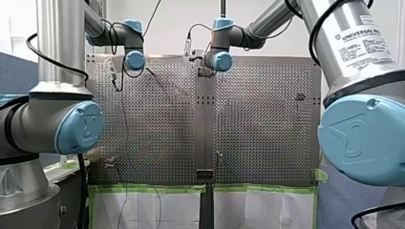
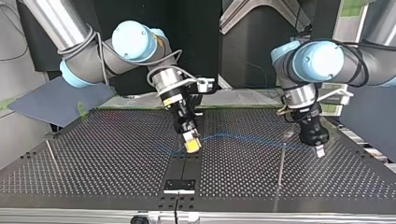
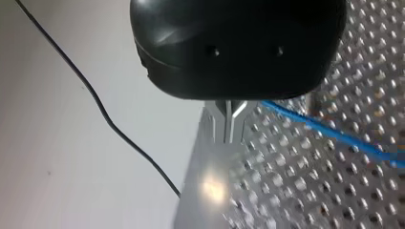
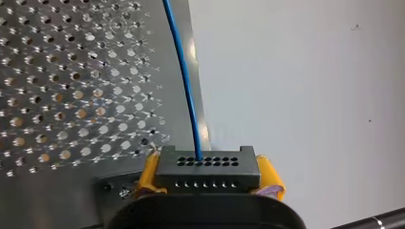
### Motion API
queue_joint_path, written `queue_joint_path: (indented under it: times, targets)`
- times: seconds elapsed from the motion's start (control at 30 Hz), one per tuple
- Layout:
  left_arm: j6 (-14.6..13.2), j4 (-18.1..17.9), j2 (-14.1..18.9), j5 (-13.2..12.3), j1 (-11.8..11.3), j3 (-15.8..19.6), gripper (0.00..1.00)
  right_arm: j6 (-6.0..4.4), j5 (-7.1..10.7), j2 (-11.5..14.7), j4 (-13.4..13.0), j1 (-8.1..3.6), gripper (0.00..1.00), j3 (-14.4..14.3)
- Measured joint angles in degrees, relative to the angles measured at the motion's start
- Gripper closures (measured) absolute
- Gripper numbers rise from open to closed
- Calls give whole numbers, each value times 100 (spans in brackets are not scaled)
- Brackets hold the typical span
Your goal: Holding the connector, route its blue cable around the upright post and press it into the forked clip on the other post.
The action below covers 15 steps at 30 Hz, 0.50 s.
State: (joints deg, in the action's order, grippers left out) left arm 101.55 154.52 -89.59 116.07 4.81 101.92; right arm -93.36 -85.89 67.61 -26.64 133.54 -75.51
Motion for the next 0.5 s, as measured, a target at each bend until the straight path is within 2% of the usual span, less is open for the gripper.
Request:
queue_joint_path:
  times: [0.13, 0.33, 0.5]
  targets:
    - [14, 215, -212, -58, -213, -213, 93, 0, 25, -46, -40, -17, 100, 192]
    - [48, 519, -436, -151, -501, -521, 93, 0, 68, -81, -51, -36, 100, 299]
    - [155, 751, -543, -347, -562, -753, 93, 1, 101, -112, -58, -37, 100, 310]
